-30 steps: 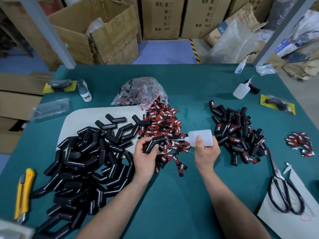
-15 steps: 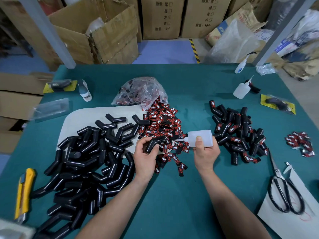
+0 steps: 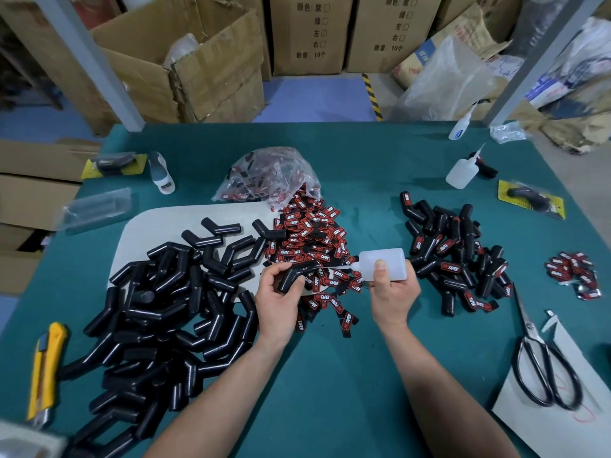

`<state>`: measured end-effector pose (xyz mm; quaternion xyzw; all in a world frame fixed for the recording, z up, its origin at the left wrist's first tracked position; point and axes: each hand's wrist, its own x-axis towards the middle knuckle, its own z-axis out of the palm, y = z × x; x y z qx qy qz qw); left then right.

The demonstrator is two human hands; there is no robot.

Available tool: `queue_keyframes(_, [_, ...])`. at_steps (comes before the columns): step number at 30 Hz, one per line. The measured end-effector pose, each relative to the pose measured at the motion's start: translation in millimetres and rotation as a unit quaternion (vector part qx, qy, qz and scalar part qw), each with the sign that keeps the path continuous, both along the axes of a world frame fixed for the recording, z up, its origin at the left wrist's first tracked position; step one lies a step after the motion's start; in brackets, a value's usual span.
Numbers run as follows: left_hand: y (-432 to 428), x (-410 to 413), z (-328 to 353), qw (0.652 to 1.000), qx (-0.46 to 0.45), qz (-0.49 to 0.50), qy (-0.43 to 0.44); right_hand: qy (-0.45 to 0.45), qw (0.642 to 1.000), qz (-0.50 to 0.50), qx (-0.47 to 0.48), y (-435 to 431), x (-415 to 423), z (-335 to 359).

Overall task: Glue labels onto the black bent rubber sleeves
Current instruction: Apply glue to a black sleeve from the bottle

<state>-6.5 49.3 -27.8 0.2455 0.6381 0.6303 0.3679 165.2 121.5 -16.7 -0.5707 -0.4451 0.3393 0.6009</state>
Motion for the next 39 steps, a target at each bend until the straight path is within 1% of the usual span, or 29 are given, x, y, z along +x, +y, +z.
queue_keyframes(5, [-0.4,0.5,2.0,1.000,-0.003,-0.005,-0.002,-0.021,1.000,0.009,-0.005,-1.7,-1.4,-1.1])
queue_keyframes(13, [1.3,1.0,1.4,1.000,0.006,-0.002,0.014,0.009,1.000,0.017,-0.006,-1.0,-1.5,-0.7])
queue_keyframes(18, [1.4,0.2,-3.5,0.999,0.010,-0.012,0.034,0.032,0.999,0.004,0.005,0.3,0.3,0.8])
queue_keyframes(29, [1.9,-0.9,-5.0,0.998,0.019,-0.016,0.051,0.009,1.000,-0.006,0.014,-0.3,-1.4,0.5])
queue_keyframes(36, [2.1,-1.0,-5.6,0.998,0.016,-0.019,0.060,0.006,1.000,0.004,0.026,-1.1,-3.6,3.8])
queue_keyframes(39, [3.1,-0.2,-4.4,0.998,0.030,-0.015,0.053,0.012,1.000,-0.004,0.021,0.2,-2.6,2.7])
